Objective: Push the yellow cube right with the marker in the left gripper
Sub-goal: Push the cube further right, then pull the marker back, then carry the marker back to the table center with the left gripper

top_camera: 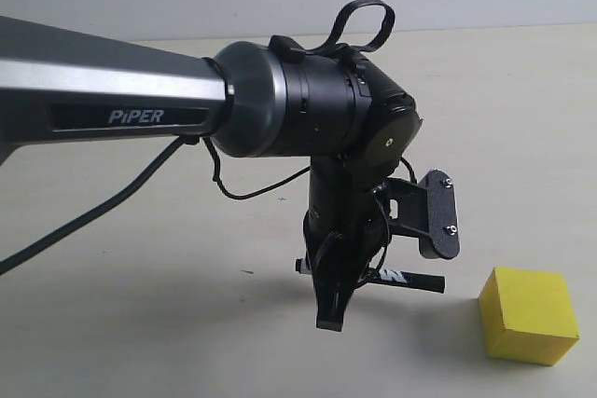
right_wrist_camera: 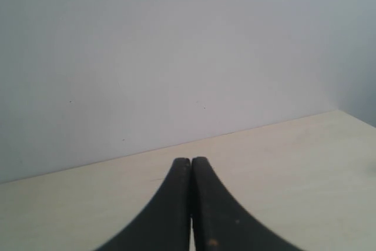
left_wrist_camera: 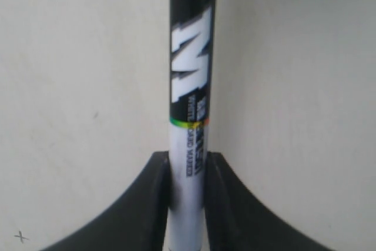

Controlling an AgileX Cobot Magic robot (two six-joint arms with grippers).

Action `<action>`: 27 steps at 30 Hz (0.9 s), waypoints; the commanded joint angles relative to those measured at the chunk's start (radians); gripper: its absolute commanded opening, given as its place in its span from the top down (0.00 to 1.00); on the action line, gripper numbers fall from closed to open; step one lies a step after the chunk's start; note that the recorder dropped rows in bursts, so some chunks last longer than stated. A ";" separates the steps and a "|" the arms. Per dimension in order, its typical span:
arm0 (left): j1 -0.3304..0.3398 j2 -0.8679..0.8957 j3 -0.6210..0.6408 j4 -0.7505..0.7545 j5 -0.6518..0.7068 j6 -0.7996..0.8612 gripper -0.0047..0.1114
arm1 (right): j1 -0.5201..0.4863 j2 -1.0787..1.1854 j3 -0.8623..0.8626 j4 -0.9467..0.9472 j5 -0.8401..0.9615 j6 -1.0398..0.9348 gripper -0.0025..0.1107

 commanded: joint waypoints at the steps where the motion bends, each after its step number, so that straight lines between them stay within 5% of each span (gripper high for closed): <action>1: 0.001 -0.012 -0.009 -0.003 0.006 -0.008 0.96 | 0.002 -0.006 0.005 -0.007 -0.006 -0.005 0.98; 20: -0.025 -0.019 -0.009 -0.009 0.015 0.035 0.96 | 0.002 -0.006 0.005 -0.007 -0.006 -0.005 0.98; 27: 0.038 -0.082 -0.009 0.038 0.072 -0.182 0.96 | 0.002 -0.006 0.005 -0.005 -0.006 -0.005 0.98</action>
